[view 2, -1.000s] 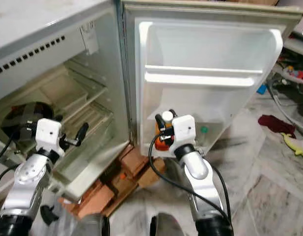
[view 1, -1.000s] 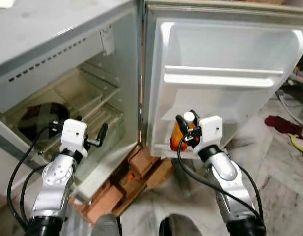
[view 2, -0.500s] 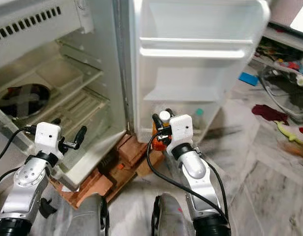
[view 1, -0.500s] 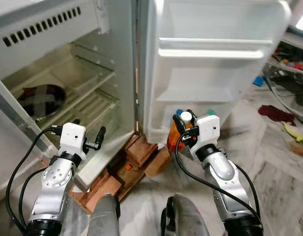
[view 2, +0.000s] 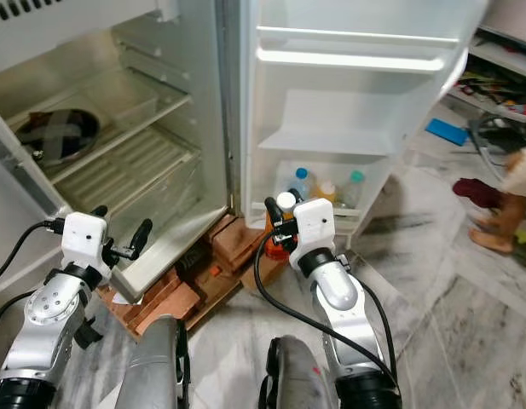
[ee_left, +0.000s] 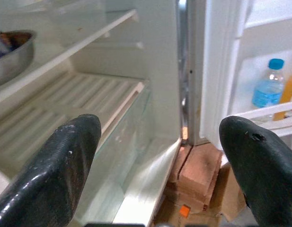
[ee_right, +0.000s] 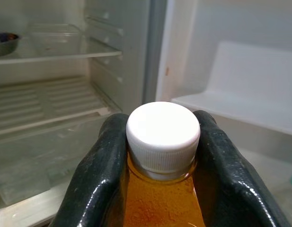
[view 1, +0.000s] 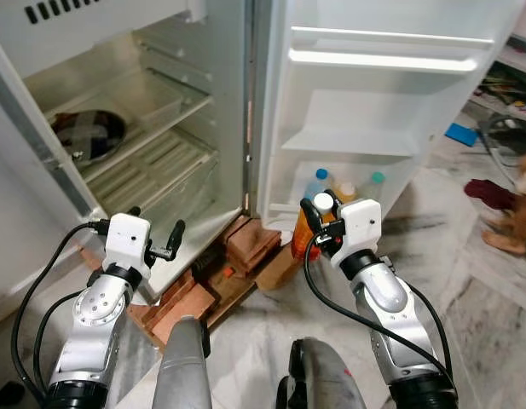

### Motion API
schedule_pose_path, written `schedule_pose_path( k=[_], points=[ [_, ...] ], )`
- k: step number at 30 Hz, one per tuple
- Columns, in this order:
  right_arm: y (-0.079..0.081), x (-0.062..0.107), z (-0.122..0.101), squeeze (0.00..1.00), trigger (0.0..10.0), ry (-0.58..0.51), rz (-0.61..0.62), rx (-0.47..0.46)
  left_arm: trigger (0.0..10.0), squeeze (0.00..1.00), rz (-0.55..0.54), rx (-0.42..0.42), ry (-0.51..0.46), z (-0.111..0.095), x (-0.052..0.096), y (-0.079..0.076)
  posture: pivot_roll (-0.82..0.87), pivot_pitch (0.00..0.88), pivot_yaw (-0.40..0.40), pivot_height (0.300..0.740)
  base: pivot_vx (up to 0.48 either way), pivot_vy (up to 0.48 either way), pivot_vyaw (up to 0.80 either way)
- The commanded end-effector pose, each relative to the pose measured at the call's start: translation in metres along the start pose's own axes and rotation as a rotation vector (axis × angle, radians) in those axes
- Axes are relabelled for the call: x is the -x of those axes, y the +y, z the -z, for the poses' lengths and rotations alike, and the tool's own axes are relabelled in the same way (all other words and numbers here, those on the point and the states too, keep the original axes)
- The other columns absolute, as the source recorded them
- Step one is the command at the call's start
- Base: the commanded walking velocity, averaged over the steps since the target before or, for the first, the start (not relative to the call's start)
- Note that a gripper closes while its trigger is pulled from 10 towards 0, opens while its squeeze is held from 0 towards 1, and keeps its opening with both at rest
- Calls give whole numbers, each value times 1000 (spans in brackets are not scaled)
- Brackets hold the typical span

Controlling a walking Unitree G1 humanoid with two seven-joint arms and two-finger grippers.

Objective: Restocking fridge

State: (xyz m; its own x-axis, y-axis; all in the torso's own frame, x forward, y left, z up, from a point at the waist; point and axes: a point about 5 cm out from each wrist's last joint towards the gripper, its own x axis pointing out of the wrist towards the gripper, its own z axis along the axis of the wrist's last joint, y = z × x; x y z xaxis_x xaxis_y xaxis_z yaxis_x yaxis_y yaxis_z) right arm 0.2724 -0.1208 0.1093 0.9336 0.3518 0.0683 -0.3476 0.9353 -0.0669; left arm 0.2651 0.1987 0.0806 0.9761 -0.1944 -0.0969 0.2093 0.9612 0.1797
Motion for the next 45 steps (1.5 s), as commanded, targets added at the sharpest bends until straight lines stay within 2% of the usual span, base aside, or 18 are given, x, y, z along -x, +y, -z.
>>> schedule_pose_path(
  k=[1, 17, 45],
  points=[
    [-3, -2, -10, 0, 10000, -50, 4, 21, 10000, 0, 10, -14, -17, -4, -1, 0, -5, 116, -45, 656, 0, 0, 0],
    [1, -3, -8, 0, 10000, -42, -16, 30, 10000, 0, 18, -13, -23, -6, -5, -3, -8, 119, -46, 656, 285, 0, 0],
    [0, -4, -9, 0, 10000, -47, -13, 43, 10000, 0, 24, -15, -26, -6, -5, -5, -9, 126, -50, 656, 342, 0, 0]
  ],
)
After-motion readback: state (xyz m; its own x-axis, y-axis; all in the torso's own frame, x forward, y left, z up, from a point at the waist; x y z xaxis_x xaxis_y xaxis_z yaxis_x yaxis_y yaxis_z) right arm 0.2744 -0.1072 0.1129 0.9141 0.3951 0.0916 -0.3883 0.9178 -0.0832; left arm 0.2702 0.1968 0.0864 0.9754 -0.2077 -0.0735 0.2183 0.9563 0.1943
